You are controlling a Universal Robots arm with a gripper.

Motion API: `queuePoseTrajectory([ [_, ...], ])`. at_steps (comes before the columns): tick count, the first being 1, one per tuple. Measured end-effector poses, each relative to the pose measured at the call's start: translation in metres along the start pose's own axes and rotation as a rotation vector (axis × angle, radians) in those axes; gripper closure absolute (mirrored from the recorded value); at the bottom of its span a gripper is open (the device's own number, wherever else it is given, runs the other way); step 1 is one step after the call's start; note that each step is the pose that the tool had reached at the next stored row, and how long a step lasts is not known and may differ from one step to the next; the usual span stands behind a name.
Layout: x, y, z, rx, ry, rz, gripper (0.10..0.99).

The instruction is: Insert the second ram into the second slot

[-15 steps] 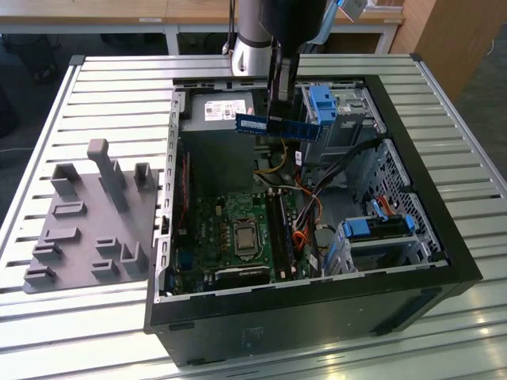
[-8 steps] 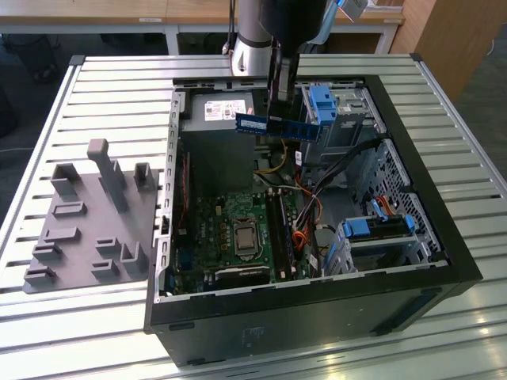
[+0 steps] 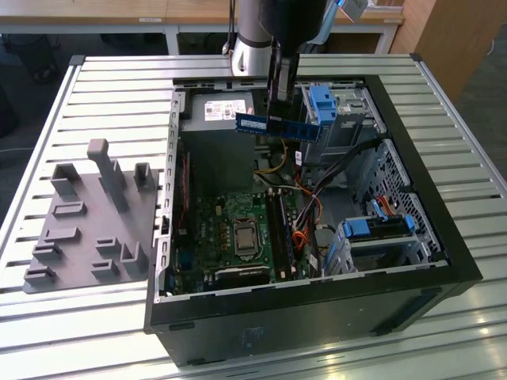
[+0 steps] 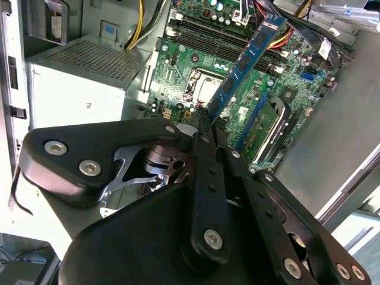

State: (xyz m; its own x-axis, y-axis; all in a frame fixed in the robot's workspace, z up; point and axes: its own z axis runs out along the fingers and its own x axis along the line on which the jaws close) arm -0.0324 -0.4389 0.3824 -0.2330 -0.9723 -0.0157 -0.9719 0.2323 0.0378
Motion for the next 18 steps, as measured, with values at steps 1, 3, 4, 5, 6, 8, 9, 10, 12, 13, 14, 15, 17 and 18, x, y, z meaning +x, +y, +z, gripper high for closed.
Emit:
queuePoseTrajectory([
  [1, 0.0000, 0.0000, 0.0000, 0.000, 0.0000, 0.001, 0.949],
  [3, 0.0000, 0.0000, 0.0000, 0.000, -0.0001, 0.003, 0.949],
  [4, 0.0000, 0.0000, 0.0000, 0.000, -0.0002, 0.004, 0.949],
  [5, 0.0000, 0.0000, 0.0000, 0.000, -0.0002, 0.005, 0.949],
  [6, 0.0000, 0.0000, 0.0000, 0.000, -0.0003, 0.006, 0.949],
  [8, 0.0000, 0.0000, 0.0000, 0.000, -0.0003, 0.008, 0.949],
  [9, 0.0000, 0.0000, 0.0000, 0.000, -0.0004, 0.009, 0.949],
  [10, 0.0000, 0.0000, 0.0000, 0.000, -0.0004, 0.011, 0.949],
  [12, 0.0000, 0.0000, 0.0000, 0.000, -0.0006, 0.013, 0.949],
  [13, 0.0000, 0.0000, 0.0000, 0.000, -0.0005, 0.015, 0.949],
  [14, 0.0000, 0.0000, 0.0000, 0.000, -0.0006, 0.016, 0.949],
  [15, 0.0000, 0.0000, 0.0000, 0.000, -0.0007, 0.017, 0.949],
  [17, 0.0000, 0.0000, 0.0000, 0.000, -0.0008, 0.020, 0.949],
  [18, 0.0000, 0.0000, 0.0000, 0.000, -0.0009, 0.022, 0.949],
])
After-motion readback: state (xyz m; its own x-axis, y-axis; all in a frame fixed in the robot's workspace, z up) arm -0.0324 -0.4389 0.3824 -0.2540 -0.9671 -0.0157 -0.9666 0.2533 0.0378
